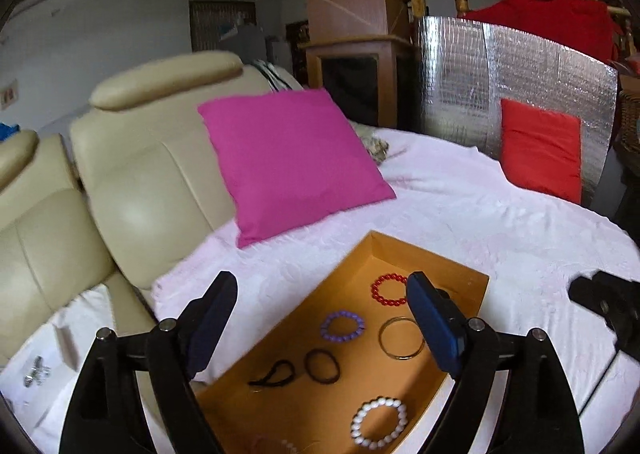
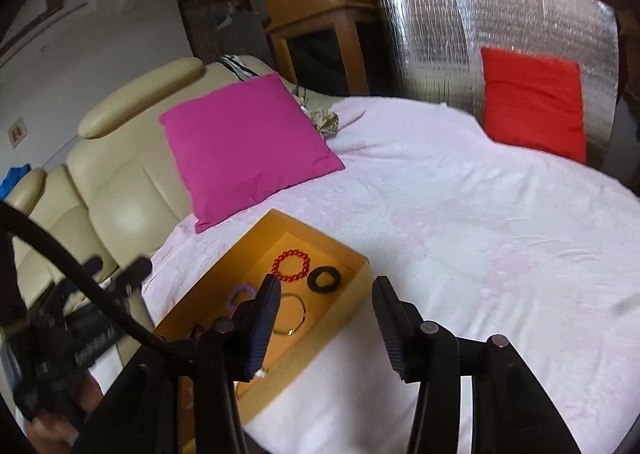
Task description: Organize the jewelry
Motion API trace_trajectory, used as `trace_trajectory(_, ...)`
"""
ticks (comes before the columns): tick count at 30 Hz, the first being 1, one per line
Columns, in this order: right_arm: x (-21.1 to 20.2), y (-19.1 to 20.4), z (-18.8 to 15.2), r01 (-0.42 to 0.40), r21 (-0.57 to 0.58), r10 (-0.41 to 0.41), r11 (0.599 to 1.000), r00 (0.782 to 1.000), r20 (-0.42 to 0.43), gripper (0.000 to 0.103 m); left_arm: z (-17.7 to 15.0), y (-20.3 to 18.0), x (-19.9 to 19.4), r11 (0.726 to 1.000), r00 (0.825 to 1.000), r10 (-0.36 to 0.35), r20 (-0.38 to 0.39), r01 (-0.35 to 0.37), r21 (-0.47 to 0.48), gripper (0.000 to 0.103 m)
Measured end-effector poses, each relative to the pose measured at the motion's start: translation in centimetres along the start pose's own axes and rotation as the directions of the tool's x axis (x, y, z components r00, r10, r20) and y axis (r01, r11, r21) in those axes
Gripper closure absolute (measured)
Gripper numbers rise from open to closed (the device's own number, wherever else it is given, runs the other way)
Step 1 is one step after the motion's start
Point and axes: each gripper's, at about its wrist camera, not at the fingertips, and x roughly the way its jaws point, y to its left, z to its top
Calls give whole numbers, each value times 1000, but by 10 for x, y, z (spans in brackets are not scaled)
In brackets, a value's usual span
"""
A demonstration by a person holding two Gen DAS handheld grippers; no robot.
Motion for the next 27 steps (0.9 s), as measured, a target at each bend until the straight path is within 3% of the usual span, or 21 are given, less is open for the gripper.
trace_trajectory(2, -23, 6, -9, 6, -19, -5, 1000, 1000, 16, 43, 3, 4, -18, 1000, 1000, 10, 24, -10, 6, 13)
trace_trajectory(13, -113, 54, -60, 2, -150, 13, 989, 995, 97, 40, 5, 12, -104, 993, 987, 87, 139, -97, 70, 11)
trace_trajectory(27, -164, 53, -91, 69, -69, -60, 995, 989, 132, 39, -10, 26, -165, 987, 981, 117, 152, -132, 93, 10)
